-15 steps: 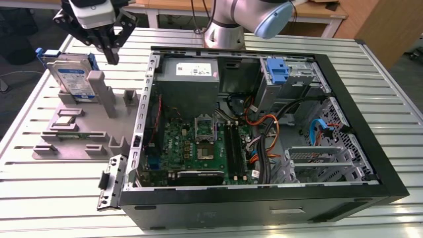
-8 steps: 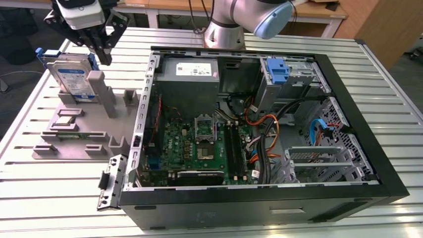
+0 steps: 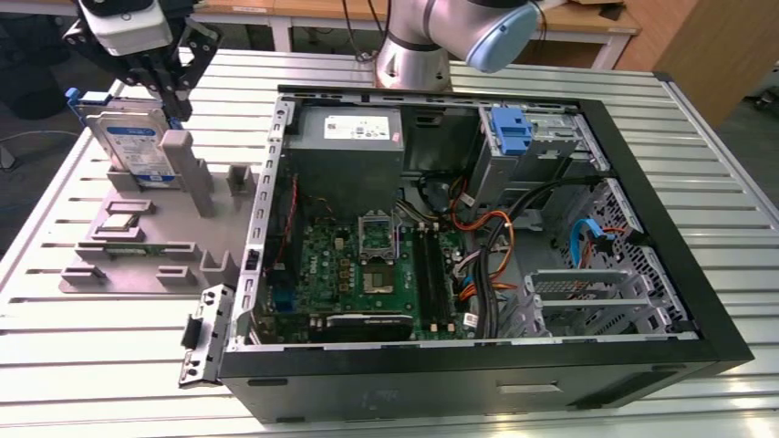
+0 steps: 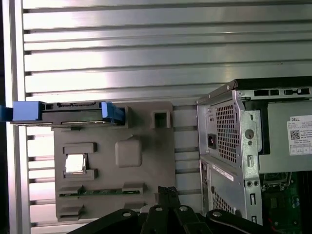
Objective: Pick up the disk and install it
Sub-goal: 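Reach for the disk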
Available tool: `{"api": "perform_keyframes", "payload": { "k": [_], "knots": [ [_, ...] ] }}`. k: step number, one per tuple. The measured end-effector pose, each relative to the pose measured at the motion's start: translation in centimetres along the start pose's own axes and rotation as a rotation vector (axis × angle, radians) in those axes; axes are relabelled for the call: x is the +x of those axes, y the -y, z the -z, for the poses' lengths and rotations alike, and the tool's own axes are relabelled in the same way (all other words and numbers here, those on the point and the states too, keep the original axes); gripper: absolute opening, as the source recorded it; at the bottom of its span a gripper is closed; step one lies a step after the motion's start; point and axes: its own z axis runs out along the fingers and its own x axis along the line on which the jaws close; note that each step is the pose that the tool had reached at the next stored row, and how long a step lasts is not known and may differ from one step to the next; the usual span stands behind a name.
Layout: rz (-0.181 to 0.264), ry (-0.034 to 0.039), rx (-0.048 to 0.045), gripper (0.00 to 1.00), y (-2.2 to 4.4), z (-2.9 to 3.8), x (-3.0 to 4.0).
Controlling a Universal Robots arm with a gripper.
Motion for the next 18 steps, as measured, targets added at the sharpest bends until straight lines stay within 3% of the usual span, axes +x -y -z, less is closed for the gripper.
{"api": "perform_keyframes", "payload": {
  "k": [18],
  "knots": [
    [0.000,0.0000,0.0000,0.10,0.20,-0.09,2.51]
  ]
}}
